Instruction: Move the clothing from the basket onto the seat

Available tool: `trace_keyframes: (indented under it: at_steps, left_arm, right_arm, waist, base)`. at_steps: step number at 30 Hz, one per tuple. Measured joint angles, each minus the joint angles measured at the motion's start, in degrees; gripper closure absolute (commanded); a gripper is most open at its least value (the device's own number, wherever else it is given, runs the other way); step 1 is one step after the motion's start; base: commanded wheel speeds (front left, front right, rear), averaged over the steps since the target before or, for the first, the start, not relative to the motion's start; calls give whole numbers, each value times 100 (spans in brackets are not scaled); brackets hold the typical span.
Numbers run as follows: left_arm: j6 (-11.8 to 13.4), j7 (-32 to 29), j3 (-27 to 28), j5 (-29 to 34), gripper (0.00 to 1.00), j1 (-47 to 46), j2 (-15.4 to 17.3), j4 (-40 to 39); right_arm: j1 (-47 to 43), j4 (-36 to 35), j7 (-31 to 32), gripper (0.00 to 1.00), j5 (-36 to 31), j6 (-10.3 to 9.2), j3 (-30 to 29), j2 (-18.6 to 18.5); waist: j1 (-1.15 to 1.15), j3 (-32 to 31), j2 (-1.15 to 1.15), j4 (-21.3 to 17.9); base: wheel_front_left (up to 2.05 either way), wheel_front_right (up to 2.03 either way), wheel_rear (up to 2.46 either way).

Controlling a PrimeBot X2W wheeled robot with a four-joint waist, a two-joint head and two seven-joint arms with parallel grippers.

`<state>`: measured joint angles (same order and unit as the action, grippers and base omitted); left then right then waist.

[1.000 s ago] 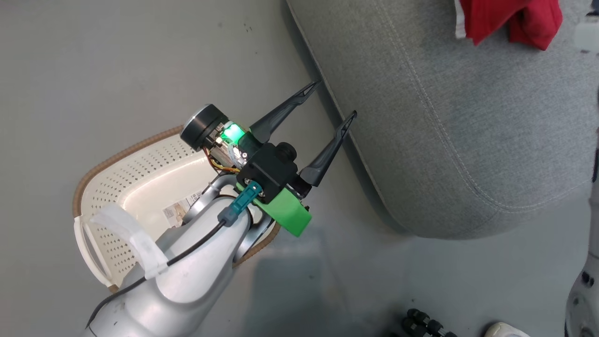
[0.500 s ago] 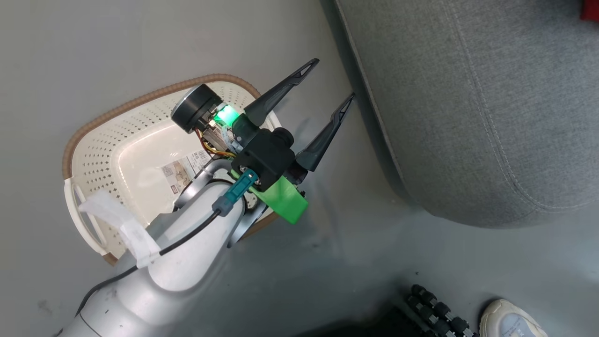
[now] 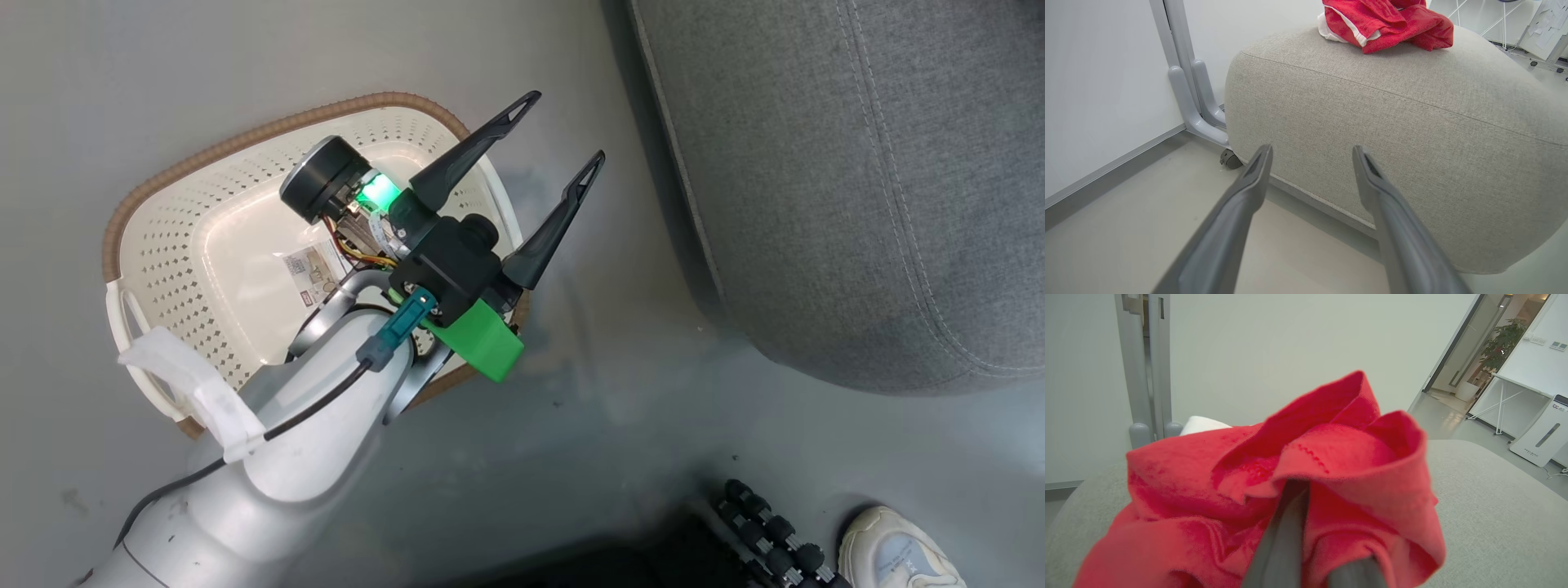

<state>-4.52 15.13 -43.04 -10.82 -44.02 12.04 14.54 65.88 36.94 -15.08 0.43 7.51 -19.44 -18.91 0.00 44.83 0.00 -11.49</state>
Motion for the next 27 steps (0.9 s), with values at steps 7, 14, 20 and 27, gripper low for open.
trace_keyframes:
  at_steps: [7,14,20,27]
  left_arm:
    - [46,0,52,-40,0,1,36,-3]
    - [109,0,172,-110,0,108,25,-48]
    - [197,0,353,-234,0,405,-19,-63]
    - [281,-1,758,-358,0,861,-71,-105]
  right_arm:
    - [-334,215,0,100,-32,0,-96,171]
    - [-870,-89,0,0,48,0,-204,268]
    - [-1659,-460,0,0,108,1,-110,412]
    - [-2626,-915,0,0,208,1,198,578]
  waist:
    - [0,-57,0,25]
    - [0,-355,0,29]
    - [0,-770,0,30]
    - [0,-1361,0,43]
  base:
    - [0,0,0]
    - [0,0,0]
    - [0,0,0]
    - [0,0,0]
